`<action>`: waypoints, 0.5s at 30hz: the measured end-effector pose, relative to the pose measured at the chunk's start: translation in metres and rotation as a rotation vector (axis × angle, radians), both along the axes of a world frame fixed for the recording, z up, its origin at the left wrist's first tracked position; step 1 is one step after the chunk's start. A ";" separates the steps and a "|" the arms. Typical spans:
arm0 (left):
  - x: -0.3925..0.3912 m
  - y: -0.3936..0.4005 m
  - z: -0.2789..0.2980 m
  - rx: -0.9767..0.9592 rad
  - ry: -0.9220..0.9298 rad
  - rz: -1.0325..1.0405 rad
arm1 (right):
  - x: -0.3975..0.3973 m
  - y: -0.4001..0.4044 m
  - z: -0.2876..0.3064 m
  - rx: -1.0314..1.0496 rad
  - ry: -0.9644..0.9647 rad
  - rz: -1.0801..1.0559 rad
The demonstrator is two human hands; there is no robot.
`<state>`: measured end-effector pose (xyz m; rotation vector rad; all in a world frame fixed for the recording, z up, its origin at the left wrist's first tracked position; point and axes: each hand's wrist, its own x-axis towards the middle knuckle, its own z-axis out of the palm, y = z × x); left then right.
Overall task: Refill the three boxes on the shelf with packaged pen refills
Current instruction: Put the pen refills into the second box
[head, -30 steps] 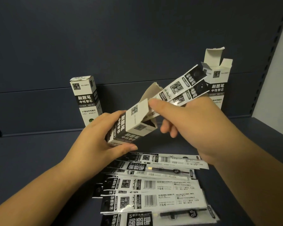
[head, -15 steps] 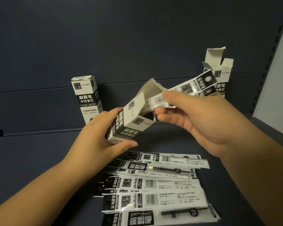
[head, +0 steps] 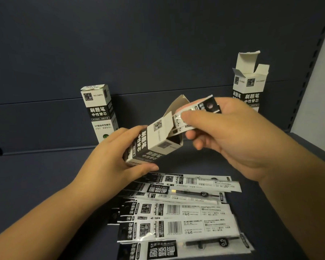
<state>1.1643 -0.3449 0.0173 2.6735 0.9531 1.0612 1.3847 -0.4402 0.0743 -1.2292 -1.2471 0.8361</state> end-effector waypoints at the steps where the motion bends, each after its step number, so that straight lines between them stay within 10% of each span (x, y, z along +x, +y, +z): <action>1: 0.000 0.000 0.000 -0.002 -0.001 0.001 | 0.002 0.001 -0.001 0.026 -0.049 -0.045; 15: 0.003 -0.001 -0.003 0.034 0.042 -0.027 | -0.014 0.005 -0.011 0.086 -0.427 -0.074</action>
